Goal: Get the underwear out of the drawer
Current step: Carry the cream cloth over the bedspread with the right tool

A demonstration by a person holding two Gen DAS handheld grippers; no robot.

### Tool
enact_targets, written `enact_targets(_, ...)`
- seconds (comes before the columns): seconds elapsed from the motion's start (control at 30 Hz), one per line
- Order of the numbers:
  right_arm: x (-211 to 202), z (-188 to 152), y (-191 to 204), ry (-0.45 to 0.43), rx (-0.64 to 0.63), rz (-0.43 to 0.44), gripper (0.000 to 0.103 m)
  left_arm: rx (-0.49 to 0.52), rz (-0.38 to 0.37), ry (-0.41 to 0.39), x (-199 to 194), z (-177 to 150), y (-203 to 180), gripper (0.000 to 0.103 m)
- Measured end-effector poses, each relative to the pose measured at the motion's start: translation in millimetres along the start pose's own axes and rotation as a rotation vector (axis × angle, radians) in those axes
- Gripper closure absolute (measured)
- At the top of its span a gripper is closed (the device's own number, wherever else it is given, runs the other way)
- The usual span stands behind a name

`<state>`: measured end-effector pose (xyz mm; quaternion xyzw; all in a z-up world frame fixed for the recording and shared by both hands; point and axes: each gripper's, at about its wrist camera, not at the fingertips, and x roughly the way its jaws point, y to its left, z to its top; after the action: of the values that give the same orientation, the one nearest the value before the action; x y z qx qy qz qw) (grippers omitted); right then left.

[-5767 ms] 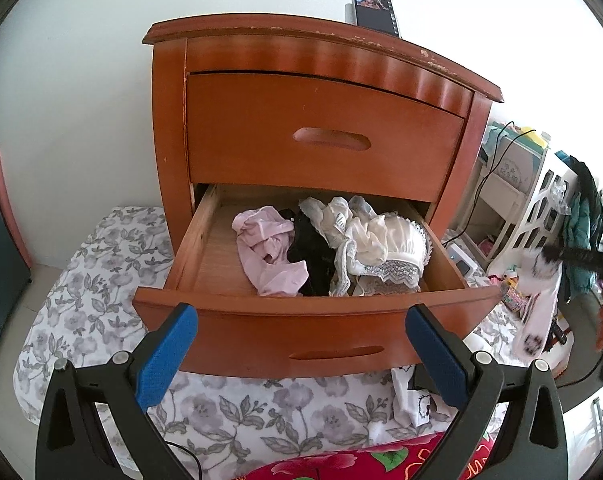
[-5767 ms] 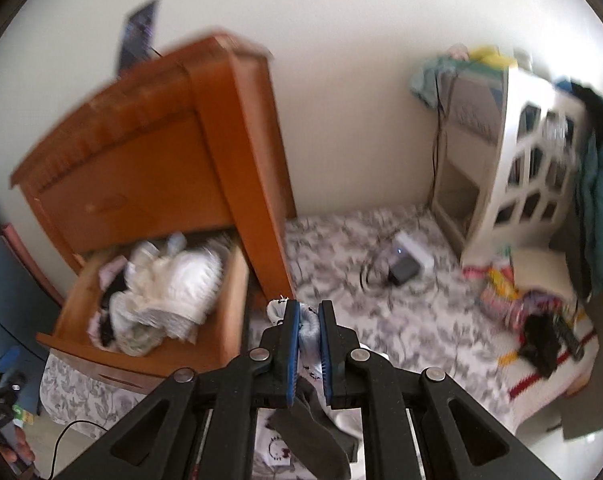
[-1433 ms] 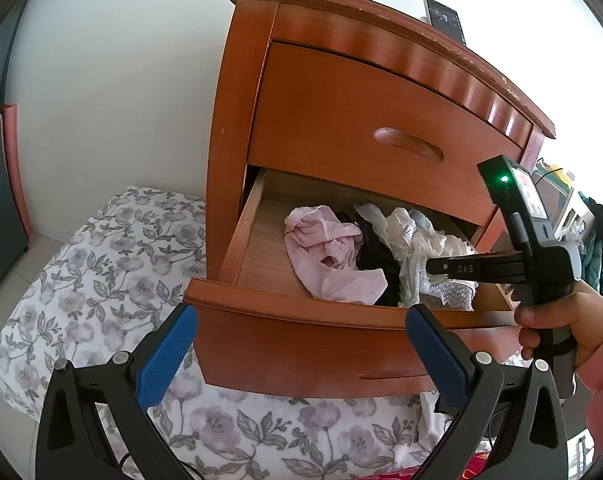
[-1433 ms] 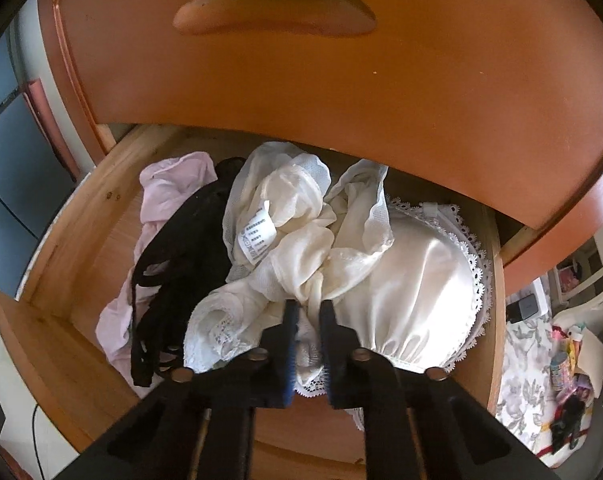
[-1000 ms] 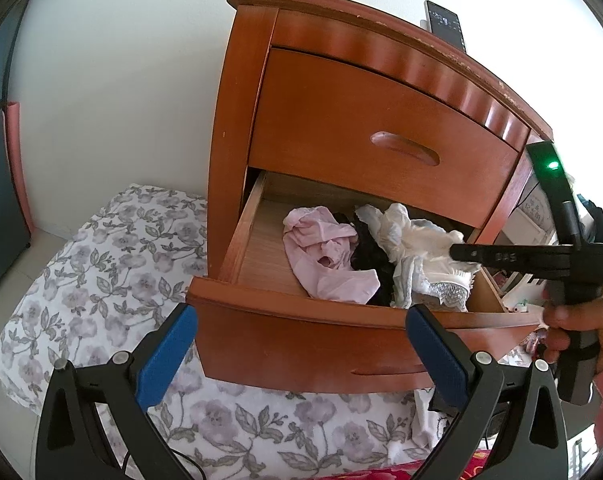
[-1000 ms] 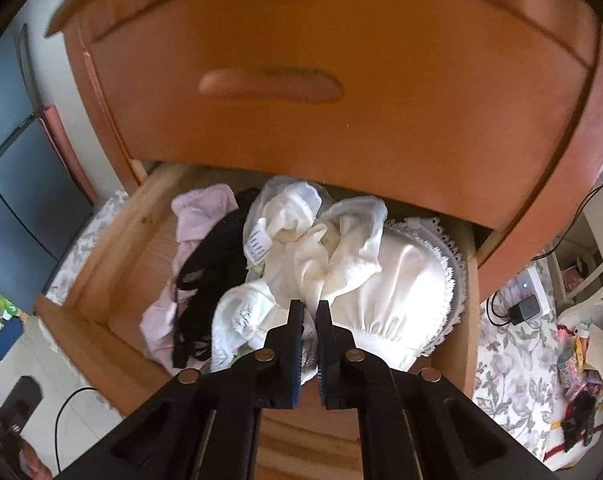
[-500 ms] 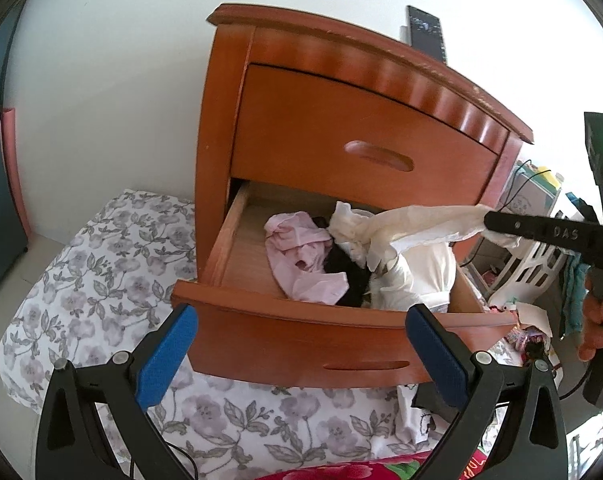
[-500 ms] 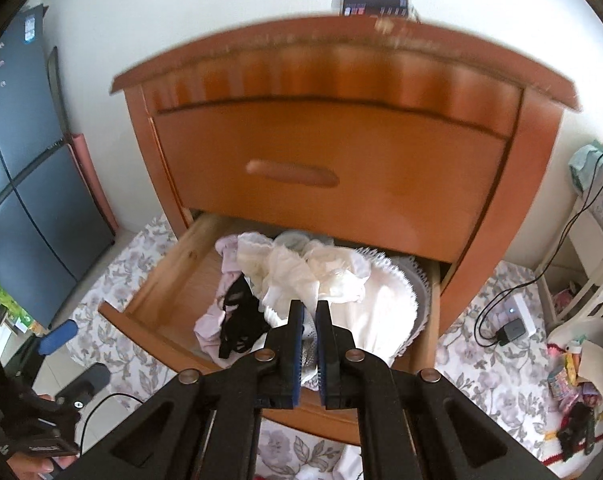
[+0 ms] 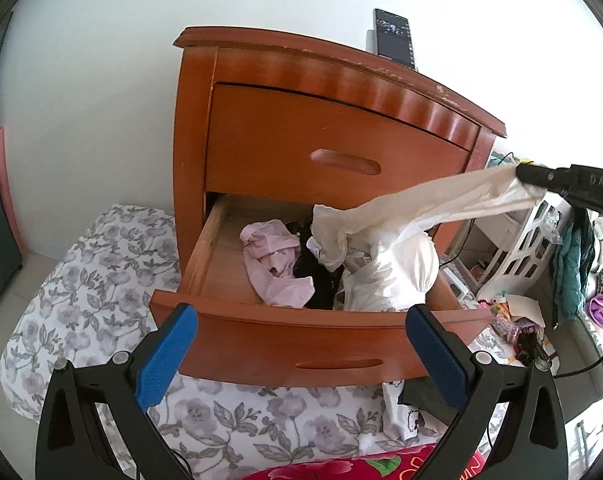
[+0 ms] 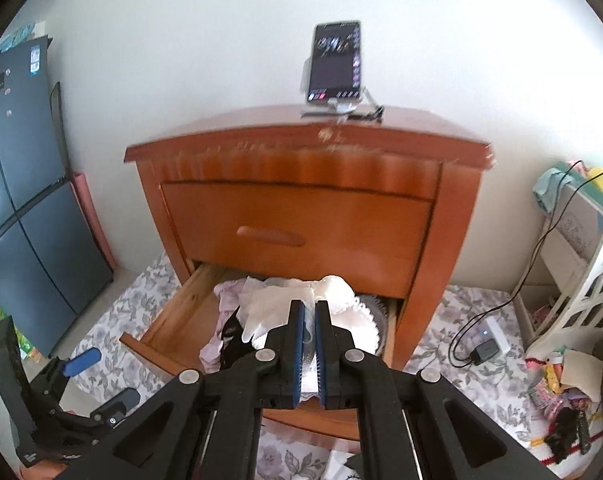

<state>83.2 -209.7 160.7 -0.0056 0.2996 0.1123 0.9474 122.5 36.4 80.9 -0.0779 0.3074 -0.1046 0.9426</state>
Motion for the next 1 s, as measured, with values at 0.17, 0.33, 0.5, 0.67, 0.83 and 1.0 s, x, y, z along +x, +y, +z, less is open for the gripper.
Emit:
enact_targets(0.17, -26, 7, -11, -0.056, 0.019, -0.012, 0.097, 0.011, -0.003, -0.003, -3, 1, -5, 0.000)
enact_targets(0.33, -49, 16, -23, -0.112, 0.037, -0.033, 0.097, 0.022, -0.006, -0.003, -4, 1, -9, 0.000)
enact_targets(0.5, -73, 24, -37, -0.163, 0.052, -0.061, 0.097, 0.029, -0.010, -0.005, -6, 1, -13, 0.000)
enact_targets(0.67, -94, 27, -51, -0.200, 0.056, -0.101, 0.097, 0.031, -0.011, -0.008, -8, 1, -13, 0.000)
enact_targets(0.83, -114, 25, -67, -0.226, 0.065, -0.148, 0.097, 0.037, -0.011, -0.010, -9, 2, -16, 0.000)
enact_targets(1.0, -134, 24, -86, -0.259, 0.087, -0.198, 0.097, 0.042, -0.012, -0.010, -10, 2, -18, 0.000)
